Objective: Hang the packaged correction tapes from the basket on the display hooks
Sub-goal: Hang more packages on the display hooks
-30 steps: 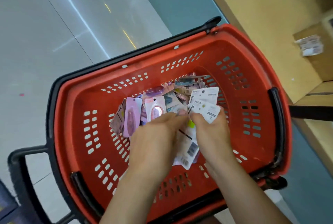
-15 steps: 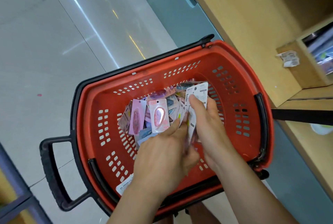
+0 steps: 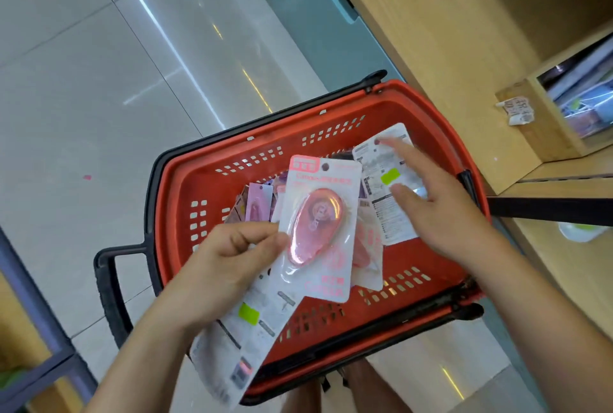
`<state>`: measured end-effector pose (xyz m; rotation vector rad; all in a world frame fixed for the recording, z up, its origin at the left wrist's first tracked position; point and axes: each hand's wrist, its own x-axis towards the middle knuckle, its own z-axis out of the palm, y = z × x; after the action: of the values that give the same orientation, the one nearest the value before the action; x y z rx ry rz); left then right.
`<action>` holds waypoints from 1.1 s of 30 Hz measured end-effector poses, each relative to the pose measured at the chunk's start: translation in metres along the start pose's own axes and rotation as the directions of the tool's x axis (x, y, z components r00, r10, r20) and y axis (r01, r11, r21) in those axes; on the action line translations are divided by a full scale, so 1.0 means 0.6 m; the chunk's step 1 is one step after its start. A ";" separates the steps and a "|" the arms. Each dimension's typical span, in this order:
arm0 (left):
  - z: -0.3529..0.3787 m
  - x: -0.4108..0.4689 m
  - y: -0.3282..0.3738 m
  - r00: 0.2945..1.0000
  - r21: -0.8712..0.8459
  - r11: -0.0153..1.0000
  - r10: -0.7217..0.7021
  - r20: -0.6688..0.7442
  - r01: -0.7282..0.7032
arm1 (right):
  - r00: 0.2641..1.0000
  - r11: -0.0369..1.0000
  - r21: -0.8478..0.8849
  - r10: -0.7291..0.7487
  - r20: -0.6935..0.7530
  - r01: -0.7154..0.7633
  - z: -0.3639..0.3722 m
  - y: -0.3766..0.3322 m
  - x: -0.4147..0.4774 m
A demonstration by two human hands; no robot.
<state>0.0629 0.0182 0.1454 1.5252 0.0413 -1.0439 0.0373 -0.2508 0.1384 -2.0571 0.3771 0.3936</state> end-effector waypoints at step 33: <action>0.131 -0.138 0.272 0.952 0.229 0.970 0.143 -0.272 -0.080 | 0.980 0.753 0.637 0.199 0.018 -0.165 -0.114 -0.260 -0.189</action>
<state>0.0614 -0.0471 0.3333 1.8473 0.0436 -0.7479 0.0088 -0.2231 0.3392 -1.3617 0.6498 0.2760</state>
